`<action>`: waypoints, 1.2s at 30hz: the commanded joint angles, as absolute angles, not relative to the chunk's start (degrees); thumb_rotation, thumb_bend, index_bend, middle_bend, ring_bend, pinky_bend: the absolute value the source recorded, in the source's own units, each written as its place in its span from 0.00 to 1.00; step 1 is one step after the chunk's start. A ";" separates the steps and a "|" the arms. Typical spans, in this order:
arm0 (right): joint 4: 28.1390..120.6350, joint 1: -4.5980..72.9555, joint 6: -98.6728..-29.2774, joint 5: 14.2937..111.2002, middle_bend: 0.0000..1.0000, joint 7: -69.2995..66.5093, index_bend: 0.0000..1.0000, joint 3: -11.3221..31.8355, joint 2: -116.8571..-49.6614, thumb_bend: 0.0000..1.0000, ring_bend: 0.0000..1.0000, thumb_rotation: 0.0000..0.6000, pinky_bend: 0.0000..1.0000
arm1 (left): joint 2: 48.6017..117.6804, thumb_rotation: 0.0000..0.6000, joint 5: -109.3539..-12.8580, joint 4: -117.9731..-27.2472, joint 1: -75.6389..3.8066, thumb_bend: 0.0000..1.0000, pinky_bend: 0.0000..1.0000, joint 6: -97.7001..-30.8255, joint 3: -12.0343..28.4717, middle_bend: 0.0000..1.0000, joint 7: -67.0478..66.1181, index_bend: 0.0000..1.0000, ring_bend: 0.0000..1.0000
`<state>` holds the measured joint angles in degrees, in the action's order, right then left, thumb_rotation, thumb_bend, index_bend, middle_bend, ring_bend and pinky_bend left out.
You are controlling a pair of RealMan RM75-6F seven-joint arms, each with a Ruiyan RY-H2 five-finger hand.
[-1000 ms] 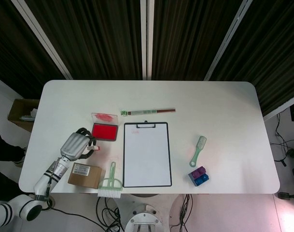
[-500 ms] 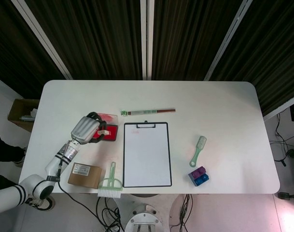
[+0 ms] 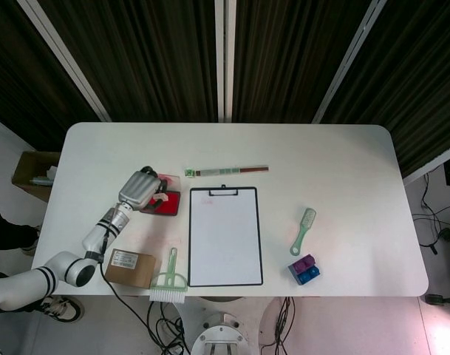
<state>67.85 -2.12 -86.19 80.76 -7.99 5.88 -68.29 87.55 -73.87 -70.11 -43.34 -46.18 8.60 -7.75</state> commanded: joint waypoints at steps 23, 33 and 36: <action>67.84 -1.83 -85.35 80.36 0.00 -6.97 0.00 5.84 -68.71 0.22 0.00 1.00 0.00 | 90.73 1.00 -76.86 -65.17 -43.19 0.37 0.56 -49.93 6.76 0.68 -4.16 0.65 0.62; 67.64 -1.78 -85.03 80.17 0.00 -7.01 0.00 5.82 -68.84 0.22 0.00 1.00 0.00 | 91.21 1.00 -77.71 -64.91 -43.58 0.37 0.61 -50.26 6.45 0.70 -3.40 0.67 0.68; 67.61 -1.77 -84.97 80.18 0.00 -7.07 0.00 5.79 -68.83 0.22 0.00 1.00 0.00 | 91.57 1.00 -78.05 -64.57 -43.72 0.37 0.61 -50.61 6.42 0.70 -3.40 0.67 0.69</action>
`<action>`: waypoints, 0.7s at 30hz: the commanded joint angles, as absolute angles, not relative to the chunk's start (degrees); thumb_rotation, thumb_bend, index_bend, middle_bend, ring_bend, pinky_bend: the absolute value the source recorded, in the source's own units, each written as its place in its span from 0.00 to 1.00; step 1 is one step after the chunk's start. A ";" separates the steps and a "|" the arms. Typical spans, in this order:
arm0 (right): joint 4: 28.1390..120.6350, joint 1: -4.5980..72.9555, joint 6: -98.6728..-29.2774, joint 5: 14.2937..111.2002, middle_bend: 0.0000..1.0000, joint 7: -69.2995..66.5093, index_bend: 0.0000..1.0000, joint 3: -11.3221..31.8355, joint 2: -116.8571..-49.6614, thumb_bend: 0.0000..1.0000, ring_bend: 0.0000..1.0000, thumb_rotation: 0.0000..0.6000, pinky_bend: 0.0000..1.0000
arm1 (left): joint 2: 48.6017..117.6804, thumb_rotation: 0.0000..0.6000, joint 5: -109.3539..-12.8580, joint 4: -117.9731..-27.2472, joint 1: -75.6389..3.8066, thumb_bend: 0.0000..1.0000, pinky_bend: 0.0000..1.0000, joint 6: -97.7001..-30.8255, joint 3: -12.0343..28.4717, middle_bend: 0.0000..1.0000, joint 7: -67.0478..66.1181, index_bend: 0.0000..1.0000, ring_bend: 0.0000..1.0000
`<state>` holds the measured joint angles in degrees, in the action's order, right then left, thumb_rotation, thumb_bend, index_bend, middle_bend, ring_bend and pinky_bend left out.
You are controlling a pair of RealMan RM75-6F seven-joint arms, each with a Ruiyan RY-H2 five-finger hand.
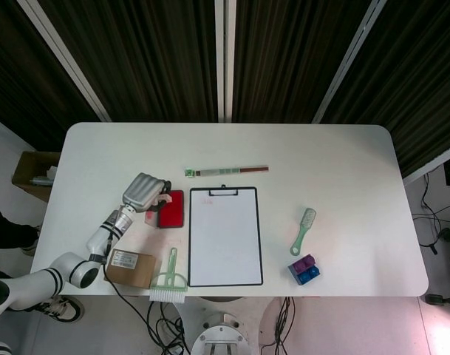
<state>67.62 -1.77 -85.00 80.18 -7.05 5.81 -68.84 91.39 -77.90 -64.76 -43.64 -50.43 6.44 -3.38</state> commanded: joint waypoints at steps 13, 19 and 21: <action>67.54 -1.76 -84.98 80.09 0.00 -7.63 0.00 5.93 -68.74 0.22 0.00 1.00 0.00 | 89.81 1.00 -78.22 -66.83 -43.23 0.37 0.61 -53.67 7.81 0.70 -2.03 0.67 0.69; 68.15 -1.46 -84.73 80.14 0.00 -7.67 0.00 6.06 -68.41 0.23 0.00 1.00 0.00 | 82.22 1.00 -79.80 -75.63 -41.17 0.37 0.61 -59.89 10.07 0.70 0.80 0.67 0.69; 68.47 -1.24 -84.49 80.33 0.00 -7.45 0.00 5.98 -68.40 0.23 0.00 1.00 0.00 | 78.60 1.00 -79.90 -79.15 -39.77 0.37 0.61 -61.34 9.86 0.70 -0.02 0.67 0.68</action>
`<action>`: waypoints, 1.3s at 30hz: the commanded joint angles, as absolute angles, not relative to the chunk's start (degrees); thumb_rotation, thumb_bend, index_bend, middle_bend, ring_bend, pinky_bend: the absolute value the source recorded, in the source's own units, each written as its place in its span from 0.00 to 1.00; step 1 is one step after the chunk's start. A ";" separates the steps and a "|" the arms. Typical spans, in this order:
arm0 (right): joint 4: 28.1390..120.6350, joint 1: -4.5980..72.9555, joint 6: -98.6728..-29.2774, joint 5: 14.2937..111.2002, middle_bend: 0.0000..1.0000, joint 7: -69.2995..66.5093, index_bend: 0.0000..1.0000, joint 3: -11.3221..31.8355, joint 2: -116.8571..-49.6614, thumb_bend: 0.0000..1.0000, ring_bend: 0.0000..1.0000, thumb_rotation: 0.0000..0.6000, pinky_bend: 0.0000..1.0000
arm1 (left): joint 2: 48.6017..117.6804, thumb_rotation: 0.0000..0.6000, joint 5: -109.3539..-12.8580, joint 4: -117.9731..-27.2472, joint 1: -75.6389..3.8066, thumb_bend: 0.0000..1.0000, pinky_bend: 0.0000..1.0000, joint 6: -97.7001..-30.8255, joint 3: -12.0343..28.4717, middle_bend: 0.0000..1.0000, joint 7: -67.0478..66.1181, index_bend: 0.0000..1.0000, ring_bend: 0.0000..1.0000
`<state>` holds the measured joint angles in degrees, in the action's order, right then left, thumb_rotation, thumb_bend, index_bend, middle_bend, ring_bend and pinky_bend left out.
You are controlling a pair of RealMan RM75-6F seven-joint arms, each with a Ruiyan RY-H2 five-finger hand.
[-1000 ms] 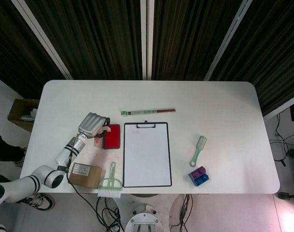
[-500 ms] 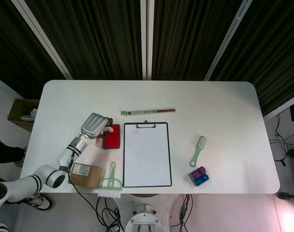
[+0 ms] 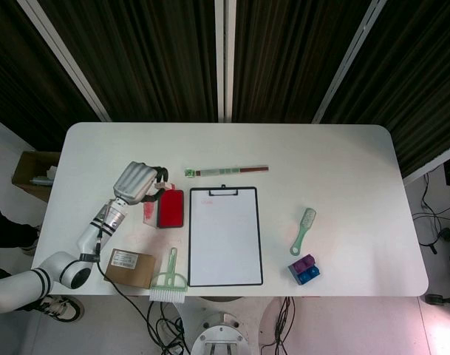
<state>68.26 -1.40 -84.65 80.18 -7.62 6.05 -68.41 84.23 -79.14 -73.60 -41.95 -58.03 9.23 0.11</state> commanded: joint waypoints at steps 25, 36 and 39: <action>72.75 -1.46 -87.62 81.61 0.00 -5.46 0.00 6.17 -66.34 0.22 0.00 1.00 0.00 | 80.79 1.00 -87.30 -74.32 -27.15 0.37 0.59 -68.47 -1.79 0.69 3.23 0.66 0.62; 73.80 -1.39 -87.67 81.87 0.00 -4.82 0.00 6.01 -65.89 0.22 0.00 1.00 0.00 | 82.96 1.00 -90.20 -71.58 -26.70 0.37 0.59 -68.39 -3.46 0.69 2.17 0.66 0.60; 73.92 -1.29 -87.50 81.92 0.00 -4.60 0.00 5.92 -65.96 0.22 0.00 1.00 0.00 | 83.38 1.00 -91.10 -71.25 -26.64 0.37 0.59 -68.42 -3.96 0.69 1.42 0.66 0.60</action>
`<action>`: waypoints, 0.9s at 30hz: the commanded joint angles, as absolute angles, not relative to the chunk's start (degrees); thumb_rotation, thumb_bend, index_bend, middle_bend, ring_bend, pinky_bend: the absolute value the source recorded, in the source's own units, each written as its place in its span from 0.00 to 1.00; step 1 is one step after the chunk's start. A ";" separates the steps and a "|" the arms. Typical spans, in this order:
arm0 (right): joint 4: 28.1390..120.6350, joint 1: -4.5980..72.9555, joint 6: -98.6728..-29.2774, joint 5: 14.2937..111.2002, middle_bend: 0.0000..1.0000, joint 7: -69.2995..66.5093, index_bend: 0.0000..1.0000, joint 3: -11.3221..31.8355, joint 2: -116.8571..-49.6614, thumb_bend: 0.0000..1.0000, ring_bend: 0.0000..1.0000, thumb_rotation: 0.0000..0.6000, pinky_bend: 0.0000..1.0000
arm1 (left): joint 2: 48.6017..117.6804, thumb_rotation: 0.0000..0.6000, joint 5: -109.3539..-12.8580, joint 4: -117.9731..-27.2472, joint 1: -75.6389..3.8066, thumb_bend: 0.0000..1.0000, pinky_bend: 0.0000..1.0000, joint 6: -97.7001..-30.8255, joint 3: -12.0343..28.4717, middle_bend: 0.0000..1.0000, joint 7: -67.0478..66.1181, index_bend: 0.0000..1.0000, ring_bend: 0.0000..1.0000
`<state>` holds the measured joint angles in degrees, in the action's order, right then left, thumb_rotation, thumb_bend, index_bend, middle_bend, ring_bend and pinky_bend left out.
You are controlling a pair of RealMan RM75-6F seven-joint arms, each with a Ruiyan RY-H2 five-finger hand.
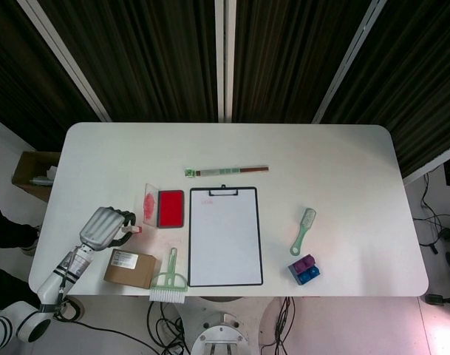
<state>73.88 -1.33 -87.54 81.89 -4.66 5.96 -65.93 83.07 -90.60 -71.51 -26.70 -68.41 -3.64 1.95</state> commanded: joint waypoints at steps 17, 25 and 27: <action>73.51 -1.58 -86.84 81.02 0.00 -4.73 0.00 5.77 -65.97 0.22 0.00 1.00 0.00 | 85.68 1.00 -92.22 -69.76 -27.16 0.35 0.59 -66.80 -4.14 0.63 -1.10 0.62 0.55; 73.50 -1.68 -86.08 80.21 0.00 -4.48 0.00 5.76 -66.03 0.22 0.00 1.00 0.00 | 84.72 1.00 -91.41 -70.86 -27.85 0.35 0.58 -65.44 -3.41 0.56 -4.09 0.59 0.49; 73.38 -1.64 -85.95 80.22 0.00 -4.61 0.00 5.72 -66.19 0.22 0.00 1.00 0.00 | 84.40 1.00 -91.33 -71.42 -27.92 0.35 0.57 -65.35 -3.32 0.56 -3.99 0.57 0.48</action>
